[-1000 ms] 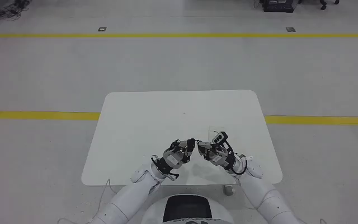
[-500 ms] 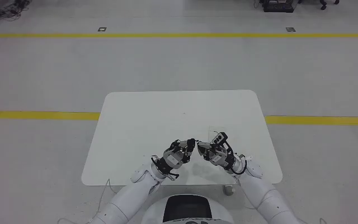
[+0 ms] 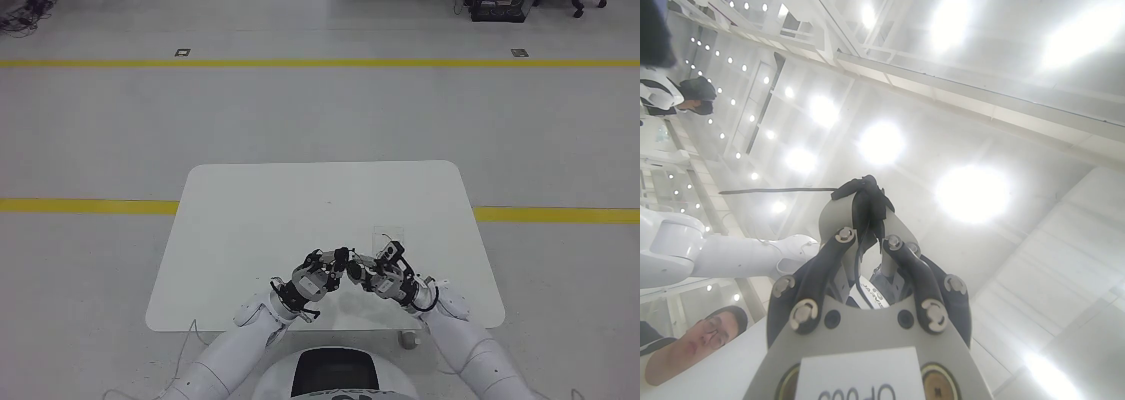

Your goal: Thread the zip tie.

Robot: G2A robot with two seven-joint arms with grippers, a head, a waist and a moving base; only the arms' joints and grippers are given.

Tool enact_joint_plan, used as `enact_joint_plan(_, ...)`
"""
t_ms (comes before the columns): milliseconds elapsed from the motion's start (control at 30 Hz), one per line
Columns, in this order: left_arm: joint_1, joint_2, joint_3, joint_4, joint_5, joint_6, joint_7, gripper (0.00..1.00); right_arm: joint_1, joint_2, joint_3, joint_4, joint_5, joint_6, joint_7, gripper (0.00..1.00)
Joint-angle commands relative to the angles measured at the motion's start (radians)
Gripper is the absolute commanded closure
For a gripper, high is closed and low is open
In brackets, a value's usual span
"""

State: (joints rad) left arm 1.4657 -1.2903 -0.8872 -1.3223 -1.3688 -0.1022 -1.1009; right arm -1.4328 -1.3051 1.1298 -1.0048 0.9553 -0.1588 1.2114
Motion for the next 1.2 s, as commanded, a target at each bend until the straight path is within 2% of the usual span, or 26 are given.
enact_joint_plan(0,0.0,0.0,0.0,0.0,0.0,0.0,0.0,1.0,-0.004,0.001,0.008,-0.004,0.006,-0.014,-0.007,0.0)
enact_joint_plan(133,0.0,0.0,0.0,0.0,0.0,0.0,0.0,1.0,-0.022,0.007,0.055,-0.041,0.048,-0.078,0.005,0.0)
enact_joint_plan(367,0.0,0.0,0.0,0.0,0.0,0.0,0.0,1.0,-0.022,0.007,0.055,-0.043,0.044,-0.08,-0.002,0.0)
enact_joint_plan(500,0.008,-0.002,0.002,-0.022,-0.02,0.015,0.026,1.0,-0.065,0.021,0.093,-0.132,-0.062,-0.18,-0.105,0.0)
enact_joint_plan(600,0.022,-0.001,-0.003,-0.047,-0.05,0.032,0.019,1.0,-0.118,0.034,0.147,-0.222,-0.092,-0.181,-0.125,0.0)
enact_joint_plan(733,0.051,0.005,-0.022,-0.107,-0.082,0.065,-0.001,1.0,-0.208,0.046,0.238,-0.352,-0.107,-0.181,-0.148,0.0)
enact_joint_plan(833,0.073,0.014,-0.046,-0.138,-0.04,0.043,0.006,1.0,-0.254,0.048,0.283,-0.422,-0.142,-0.181,-0.17,0.0)
enact_joint_plan(933,0.096,0.02,-0.064,-0.166,-0.046,0.051,0.0,1.0,-0.288,0.045,0.306,-0.479,-0.165,-0.181,-0.193,0.0)
enact_joint_plan(1067,0.119,0.03,-0.079,-0.193,-0.056,0.123,-0.037,1.0,-0.314,0.039,0.294,-0.519,-0.231,-0.181,-0.218,0.0)
enact_joint_plan(1167,0.119,0.03,-0.079,-0.193,-0.056,0.123,-0.037,1.0,-0.314,0.039,0.294,-0.519,-0.231,-0.181,-0.218,0.0)
